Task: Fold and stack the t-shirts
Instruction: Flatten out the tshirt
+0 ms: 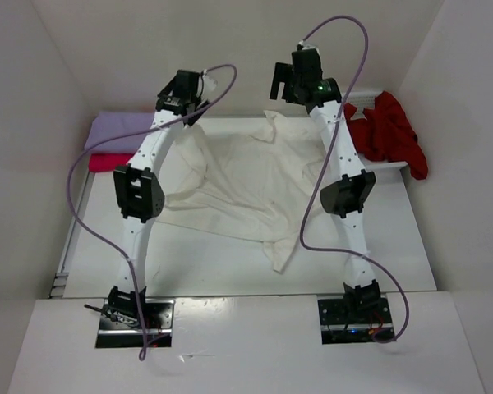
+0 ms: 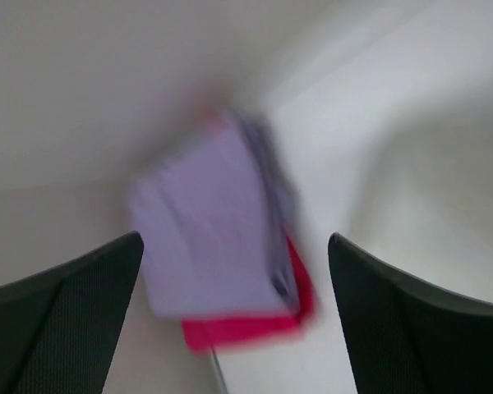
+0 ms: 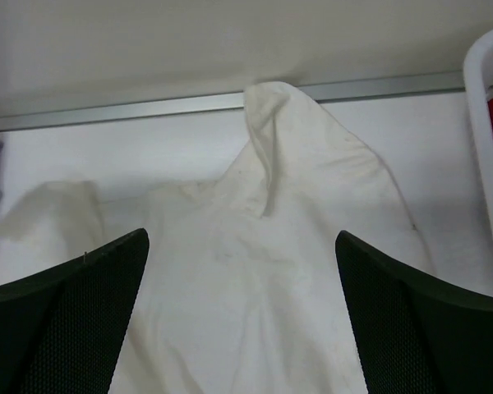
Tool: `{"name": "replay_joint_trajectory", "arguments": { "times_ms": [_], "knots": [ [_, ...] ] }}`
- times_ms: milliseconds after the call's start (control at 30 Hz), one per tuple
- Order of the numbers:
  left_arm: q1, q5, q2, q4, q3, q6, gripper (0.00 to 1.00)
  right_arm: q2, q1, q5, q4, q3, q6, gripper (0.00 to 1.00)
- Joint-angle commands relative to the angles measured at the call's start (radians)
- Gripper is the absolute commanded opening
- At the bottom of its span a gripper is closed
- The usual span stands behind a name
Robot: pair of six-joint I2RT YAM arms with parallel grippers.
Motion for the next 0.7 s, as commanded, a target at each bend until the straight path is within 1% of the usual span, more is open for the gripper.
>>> {"name": "replay_joint_trajectory", "arguments": {
  "times_ms": [0, 33, 67, 100, 133, 167, 200, 233, 267, 300, 333, 367, 400, 433, 467, 500, 533, 567, 600, 633, 667],
  "knots": [
    [0.018, -0.005, 0.046, -0.270, 0.416, -0.112, 1.00, -0.256, 0.004, 0.020, -0.023, -0.079, -0.008, 0.99],
    [0.032, 0.024, -0.001, -0.270, 0.381, -0.136, 1.00, -0.302, 0.004, 0.032, -0.053, -0.134, -0.008, 0.99],
    [0.071, 0.147, -0.041, -0.296, 0.312, -0.153, 1.00, -0.348, 0.020, 0.061, -0.077, -0.197, -0.008, 0.99],
    [0.095, 0.217, -0.121, -0.322, 0.188, -0.154, 1.00, -0.439, 0.032, 0.075, -0.121, -0.345, 0.004, 0.99],
    [0.114, 0.280, -0.162, -0.369, 0.116, -0.154, 1.00, -0.484, 0.046, 0.089, -0.140, -0.427, 0.004, 0.99],
    [0.150, 0.385, -0.261, -0.370, 0.024, -0.138, 1.00, -0.577, 0.078, 0.133, -0.149, -0.610, 0.056, 0.99],
    [0.164, 0.414, -0.329, -0.370, -0.090, -0.125, 1.00, -0.634, 0.092, 0.152, -0.150, -0.718, 0.085, 0.99],
    [0.164, 0.425, -0.407, -0.256, -0.394, -0.111, 1.00, -0.694, 0.107, 0.169, -0.095, -0.830, 0.116, 0.99],
    [0.173, 0.400, -0.494, -0.183, -0.560, -0.065, 1.00, -0.757, 0.119, 0.158, -0.053, -0.942, 0.147, 0.99],
    [0.173, 0.379, -0.659, -0.116, -0.710, -0.039, 1.00, -0.823, 0.130, 0.137, -0.007, -1.151, 0.214, 0.99],
    [0.173, 0.362, -0.724, -0.047, -0.923, -0.019, 1.00, -0.948, 0.130, 0.108, 0.080, -1.248, 0.251, 0.99],
    [0.173, 0.350, -0.771, -0.046, -0.989, -0.009, 1.00, -1.001, 0.130, 0.082, 0.117, -1.332, 0.285, 0.98],
    [0.173, 0.340, -0.826, -0.064, -1.038, -0.009, 1.00, -1.087, 0.130, 0.051, 0.142, -1.476, 0.350, 0.95],
    [0.173, 0.340, -0.842, -0.089, -1.087, -0.009, 1.00, -1.112, 0.139, 0.051, 0.174, -1.536, 0.380, 0.90],
    [0.185, 0.340, -0.855, -0.089, -1.136, -0.009, 1.00, -1.130, 0.139, 0.034, 0.174, -1.639, 0.409, 0.88],
    [0.196, 0.351, -0.866, -0.074, -1.233, -0.020, 1.00, -1.139, 0.139, 0.002, 0.188, -1.682, 0.461, 0.85],
    [0.196, 0.351, -0.866, -0.062, -1.276, -0.020, 1.00, -1.140, 0.139, -0.019, 0.206, -1.724, 0.484, 0.72],
    [0.196, 0.351, -0.866, -0.046, -1.311, -0.050, 1.00, -1.152, 0.139, -0.041, 0.220, -1.803, 0.509, 0.64],
    [0.207, 0.340, -0.856, -0.031, -1.371, -0.064, 1.00, -1.152, 0.139, -0.074, 0.234, -1.840, 0.530, 0.55],
    [0.216, 0.340, -0.843, -0.002, -1.393, -0.080, 1.00, -1.172, 0.139, -0.075, 0.245, -1.874, 0.570, 0.46],
    [0.227, 0.354, -0.810, 0.012, -1.410, -0.097, 1.00, -1.181, 0.139, -0.088, 0.261, -1.934, 0.589, 0.32]
  ]
}}
